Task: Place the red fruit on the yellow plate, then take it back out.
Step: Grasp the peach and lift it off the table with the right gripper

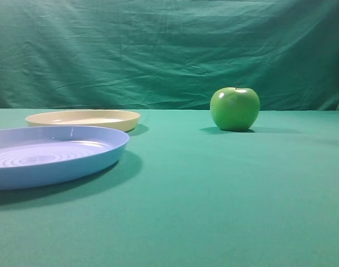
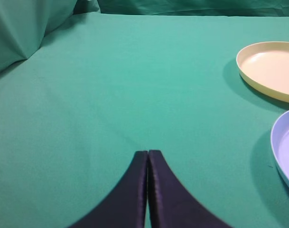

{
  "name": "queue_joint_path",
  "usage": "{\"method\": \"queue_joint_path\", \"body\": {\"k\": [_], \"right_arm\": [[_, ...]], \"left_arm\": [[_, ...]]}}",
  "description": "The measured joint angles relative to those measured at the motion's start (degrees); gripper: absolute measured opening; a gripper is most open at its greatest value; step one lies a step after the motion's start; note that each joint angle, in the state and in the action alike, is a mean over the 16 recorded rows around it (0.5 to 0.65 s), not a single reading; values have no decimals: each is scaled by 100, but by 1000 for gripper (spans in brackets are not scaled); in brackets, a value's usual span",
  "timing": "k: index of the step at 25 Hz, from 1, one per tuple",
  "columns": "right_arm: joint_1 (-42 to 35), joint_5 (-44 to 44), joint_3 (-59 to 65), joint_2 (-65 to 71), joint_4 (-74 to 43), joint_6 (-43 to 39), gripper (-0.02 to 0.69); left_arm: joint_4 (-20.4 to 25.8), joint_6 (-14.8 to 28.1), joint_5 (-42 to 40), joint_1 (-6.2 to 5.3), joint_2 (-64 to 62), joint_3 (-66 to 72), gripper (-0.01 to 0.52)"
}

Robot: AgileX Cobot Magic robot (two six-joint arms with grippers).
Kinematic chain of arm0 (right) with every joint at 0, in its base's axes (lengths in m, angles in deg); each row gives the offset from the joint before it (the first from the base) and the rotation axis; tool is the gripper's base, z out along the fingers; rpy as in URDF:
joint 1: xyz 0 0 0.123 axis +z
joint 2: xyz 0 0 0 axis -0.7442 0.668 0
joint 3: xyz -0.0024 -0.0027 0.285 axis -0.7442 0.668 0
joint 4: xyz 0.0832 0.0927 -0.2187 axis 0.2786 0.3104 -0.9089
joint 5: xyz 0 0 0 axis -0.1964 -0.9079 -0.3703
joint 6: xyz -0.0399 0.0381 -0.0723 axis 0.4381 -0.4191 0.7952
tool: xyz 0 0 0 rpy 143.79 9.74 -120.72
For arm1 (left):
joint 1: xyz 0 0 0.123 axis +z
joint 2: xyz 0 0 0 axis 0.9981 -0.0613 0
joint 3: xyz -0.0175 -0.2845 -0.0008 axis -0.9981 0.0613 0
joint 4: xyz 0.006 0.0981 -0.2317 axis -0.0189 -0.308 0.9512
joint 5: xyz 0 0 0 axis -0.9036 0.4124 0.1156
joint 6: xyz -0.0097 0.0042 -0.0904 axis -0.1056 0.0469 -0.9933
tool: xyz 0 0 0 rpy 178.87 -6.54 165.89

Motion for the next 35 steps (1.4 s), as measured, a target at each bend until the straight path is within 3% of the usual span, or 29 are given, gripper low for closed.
{"method": "queue_joint_path", "body": {"k": [8, 15, 18, 21, 31, 35], "right_arm": [[396, -668, -513, 1668, -223, -47, 48], [804, -360, -738, 2956, -645, -360, 51], [943, -86, -779, 3418, -804, -464, 84], [1059, 217, -798, 3830, -900, -543, 162], [1146, 1079, -817, 4953, -1403, -1227, 529], [1146, 1348, -826, 5337, -1710, -1633, 624]], "left_arm": [[0, 0, 0, 0, 0, 0, 0], [0, 0, 0, 0, 0, 0, 0], [0, 0, 0, 0, 0, 0, 0], [0, 0, 0, 0, 0, 0, 0], [0, 0, 0, 0, 0, 0, 0], [0, 3, 0, 0, 0, 0, 0]]}}
